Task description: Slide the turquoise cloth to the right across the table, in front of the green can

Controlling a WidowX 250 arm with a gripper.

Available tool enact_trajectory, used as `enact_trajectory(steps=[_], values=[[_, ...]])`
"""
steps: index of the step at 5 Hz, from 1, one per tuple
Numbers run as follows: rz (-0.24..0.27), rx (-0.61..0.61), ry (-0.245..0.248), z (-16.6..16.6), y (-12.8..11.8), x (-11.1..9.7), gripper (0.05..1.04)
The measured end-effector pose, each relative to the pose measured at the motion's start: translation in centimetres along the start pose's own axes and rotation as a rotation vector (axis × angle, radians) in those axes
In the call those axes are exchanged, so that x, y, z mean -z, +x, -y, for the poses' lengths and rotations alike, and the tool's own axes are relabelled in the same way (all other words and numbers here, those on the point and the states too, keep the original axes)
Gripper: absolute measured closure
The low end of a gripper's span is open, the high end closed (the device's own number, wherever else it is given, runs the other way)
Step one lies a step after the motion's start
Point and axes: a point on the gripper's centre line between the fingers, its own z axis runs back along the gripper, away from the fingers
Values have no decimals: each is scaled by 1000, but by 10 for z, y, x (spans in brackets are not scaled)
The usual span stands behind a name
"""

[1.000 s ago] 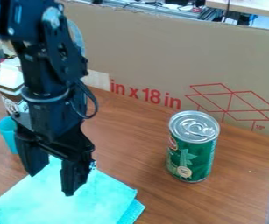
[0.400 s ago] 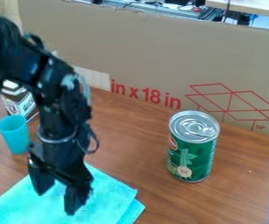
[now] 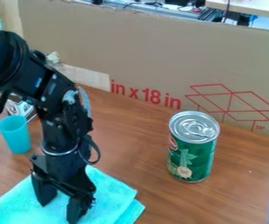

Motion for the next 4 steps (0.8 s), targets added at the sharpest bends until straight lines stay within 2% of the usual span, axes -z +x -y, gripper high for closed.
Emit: enact_trajectory(steps=[1, 2, 3, 4], values=[[23, -45, -75, 31, 2, 4, 83], [41, -12, -110, 76, 11, 2, 83], [38, 80, -132, 120, 18, 0, 83], [-17, 152, -113, 149, 13, 0, 83]])
